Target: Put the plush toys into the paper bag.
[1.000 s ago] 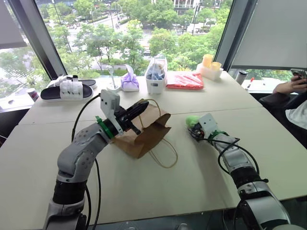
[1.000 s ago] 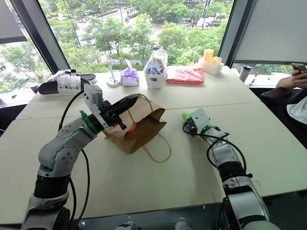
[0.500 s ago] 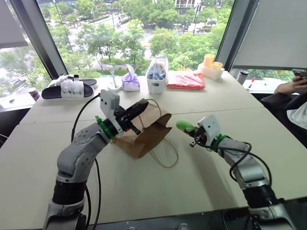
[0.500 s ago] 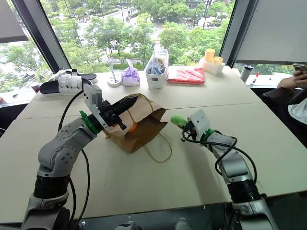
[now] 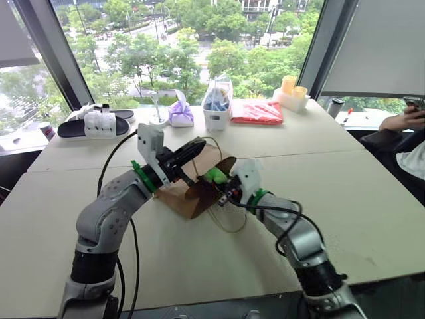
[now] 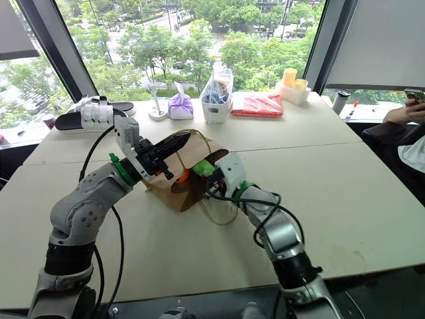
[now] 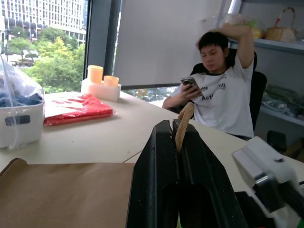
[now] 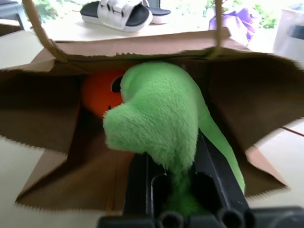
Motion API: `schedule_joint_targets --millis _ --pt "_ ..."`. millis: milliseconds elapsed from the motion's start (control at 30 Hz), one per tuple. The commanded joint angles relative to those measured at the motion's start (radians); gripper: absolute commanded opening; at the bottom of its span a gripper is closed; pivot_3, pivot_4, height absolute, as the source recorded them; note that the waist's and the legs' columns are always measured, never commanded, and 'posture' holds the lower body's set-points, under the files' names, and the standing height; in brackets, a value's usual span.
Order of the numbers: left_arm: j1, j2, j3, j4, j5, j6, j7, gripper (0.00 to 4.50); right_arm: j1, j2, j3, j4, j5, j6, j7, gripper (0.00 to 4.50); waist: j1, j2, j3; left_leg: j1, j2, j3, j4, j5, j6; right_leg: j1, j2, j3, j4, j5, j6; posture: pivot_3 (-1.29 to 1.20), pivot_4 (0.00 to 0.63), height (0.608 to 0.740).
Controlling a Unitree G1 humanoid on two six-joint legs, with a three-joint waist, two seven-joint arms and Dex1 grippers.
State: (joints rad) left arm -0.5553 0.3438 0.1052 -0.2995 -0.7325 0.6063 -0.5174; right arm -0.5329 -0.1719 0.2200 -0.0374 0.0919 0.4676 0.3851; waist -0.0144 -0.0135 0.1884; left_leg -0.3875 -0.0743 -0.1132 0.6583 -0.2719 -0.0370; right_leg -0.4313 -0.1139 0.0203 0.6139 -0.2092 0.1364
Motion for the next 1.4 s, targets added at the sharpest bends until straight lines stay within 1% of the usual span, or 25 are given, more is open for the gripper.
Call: schedule_joint_targets --millis 33,100,200,300,333,367,400,433,467,500,567,600,733,800,867,967,1067,1167,1400 --pt "-0.008 0.006 0.022 -0.067 -0.026 0.005 0.015 0.0 -0.084 0.048 -0.004 0.159 -0.052 -0.155 -0.054 0.03 -0.001 0.0 0.0 0.0 0.0 0.0 0.0 0.0 0.0 0.0 0.0 0.0 0.0 0.0 0.0 0.0 0.15 0.74" --pt "-0.001 0.007 0.026 -0.085 -0.039 0.016 0.026 0.0 -0.138 0.084 -0.014 0.281 -0.072 -0.24 -0.092 0.03 -0.003 0.0 0.0 0.0 0.0 0.0 -0.001 0.0 -0.001 0.0 0.0 0.0 0.0 0.0 0.0 0.0 0.15 0.74" --pt "0.013 0.011 0.021 -0.108 -0.058 0.036 0.034 0.0 -0.199 0.129 -0.005 0.444 -0.097 -0.363 -0.105 0.03 -0.007 0.0 0.0 0.0 0.0 0.0 -0.001 0.001 -0.001 -0.001 0.0 0.0 0.0 0.0 0.0 0.0 0.15 0.74" --pt "0.019 0.015 0.021 -0.117 -0.068 0.048 0.038 0.0 -0.233 0.155 -0.004 0.542 -0.106 -0.441 -0.095 0.03 -0.008 0.0 0.0 0.0 0.0 0.0 -0.003 0.001 -0.002 -0.002 0.0 0.0 0.0 0.0 0.0 0.0 0.15 0.74" --pt "0.019 0.015 0.022 -0.116 -0.069 0.049 0.04 0.0 -0.24 0.16 -0.007 0.561 -0.105 -0.45 -0.09 0.83 -0.008 0.0 0.0 0.0 0.0 0.0 -0.004 0.001 -0.002 -0.002 0.0 0.0 0.0 0.0 0.0 0.0 0.15 0.74" --pt "0.021 0.016 0.023 -0.117 -0.071 0.049 0.041 0.0 -0.243 0.164 -0.011 0.574 -0.105 -0.457 -0.087 1.13 -0.007 0.0 0.0 0.0 0.0 0.0 -0.004 0.001 -0.002 -0.002 0.0 0.0 0.0 0.0 0.0 0.0 0.15 0.74" --pt "0.023 0.019 0.024 -0.117 -0.072 0.048 0.04 0.0 -0.246 0.168 -0.015 0.583 -0.105 -0.464 -0.086 1.61 -0.006 0.0 0.0 0.0 0.0 0.0 -0.004 0.001 -0.002 -0.002 0.0 0.0 0.0 0.0 0.0 0.0 0.15 0.74" --pt "0.025 0.022 0.024 -0.114 -0.069 0.046 0.037 0.0 -0.244 0.167 -0.017 0.581 -0.104 -0.462 -0.081 2.19 -0.006 0.0 0.0 0.0 0.0 0.0 -0.004 0.001 -0.002 -0.002 0.0 0.0 0.0 0.0 0.0 0.0 0.15 0.74" --pt "0.025 0.024 0.023 -0.108 -0.066 0.042 0.034 0.0 -0.237 0.163 -0.019 0.569 -0.102 -0.456 -0.071 2.59 -0.007 0.0 0.0 0.0 0.0 0.0 -0.004 0.001 -0.002 -0.002 0.0 0.0 0.0 0.0 0.0 0.0 0.15 0.74" --pt "0.026 0.025 0.023 -0.104 -0.064 0.039 0.033 0.0 -0.232 0.16 -0.019 0.559 -0.1 -0.45 -0.064 3.12 -0.007 0.0 0.0 0.0 0.0 0.0 -0.005 0.001 -0.002 -0.002 0.0 0.0 0.0 0.0 0.0 0.0 0.15 0.74" --pt "0.025 0.027 0.021 -0.099 -0.062 0.036 0.029 0.0 -0.209 0.143 -0.018 0.506 -0.092 -0.42 -0.033 4.15 -0.007 0.0 0.0 0.0 0.0 0.0 -0.005 0.001 -0.002 -0.002 0.0 0.0 0.0 0.0 0.0 0.0 0.15 0.74" --pt "0.023 0.026 0.02 -0.096 -0.062 0.035 0.029 0.0 -0.191 0.129 -0.023 0.456 -0.086 -0.396 -0.019 4.46 -0.007 0.0 0.0 0.0 0.0 0.0 -0.005 0.001 -0.003 -0.003 0.0 0.0 0.0 0.0 0.0 0.0 0.15 0.74" --pt "0.018 0.022 0.01 -0.087 -0.052 0.028 0.024 0.0 -0.098 0.056 -0.042 0.18 -0.023 -0.24 0.072 4.46 -0.003 0.0 0.0 0.0 0.0 -0.001 -0.006 0.002 -0.003 -0.003 0.0 0.0 0.0 0.0 0.0 0.0 0.15 0.74" --pt "0.014 0.019 0.004 -0.079 -0.05 0.027 0.02 0.0 -0.012 -0.034 -0.062 -0.043 0.028 -0.103 0.13 4.46 -0.001 0.0 0.0 0.0 0.0 -0.001 -0.006 0.002 -0.003 -0.003 0.0 0.0 0.0 0.0 0.0 0.0 0.15 0.74" --pt "0.011 0.018 0.001 -0.073 -0.048 0.027 0.014 0.0 0.062 -0.112 -0.094 -0.215 0.07 0.002 0.164 4.46 0.003 0.0 0.0 -0.001 0.0 -0.001 -0.006 0.001 -0.002 -0.003 0.0 0.0 0.0 0.0 0.0 0.0 0.15 0.74" --pt "0.009 0.02 0.001 -0.064 -0.045 0.024 0.007 0.0 0.124 -0.18 -0.132 -0.338 0.109 0.098 0.172 4.46 0.0 0.0 0.0 -0.001 0.0 -0.001 -0.006 -0.001 0.002 -0.003 0.0 0.0 -0.001 0.0 0.0 0.0 0.15 0.74" --pt "0.006 0.02 -0.004 -0.053 -0.041 0.02 -0.006 0.0 0.188 -0.229 -0.157 -0.366 0.131 0.168 0.18 4.46 -0.003 0.0 0.0 0.001 0.001 0.0 -0.006 -0.001 0.002 -0.002 0.001 0.0 0.0 0.0 0.0 0.0 0.15 0.74" --pt "0.003 0.018 -0.008 -0.048 -0.035 0.016 -0.015 0.0 0.226 -0.254 -0.131 -0.33 0.101 0.183 0.171 4.46 0.001 0.0 0.0 0.003 0.001 0.001 -0.006 -0.001 0.002 0.0 0.001 -0.001 0.0 0.0 -0.001 0.0 0.15 0.74" --pt "0.001 0.02 -0.013 -0.05 -0.024 0.013 -0.023 0.0 0.212 -0.248 -0.063 -0.216 0.028 0.183 0.124 4.46 0.001 0.0 0.0 0.003 0.001 0.002 -0.006 -0.001 0.002 0.0 0.001 0.0 -0.001 0.0 -0.001 0.0 0.15 0.74"
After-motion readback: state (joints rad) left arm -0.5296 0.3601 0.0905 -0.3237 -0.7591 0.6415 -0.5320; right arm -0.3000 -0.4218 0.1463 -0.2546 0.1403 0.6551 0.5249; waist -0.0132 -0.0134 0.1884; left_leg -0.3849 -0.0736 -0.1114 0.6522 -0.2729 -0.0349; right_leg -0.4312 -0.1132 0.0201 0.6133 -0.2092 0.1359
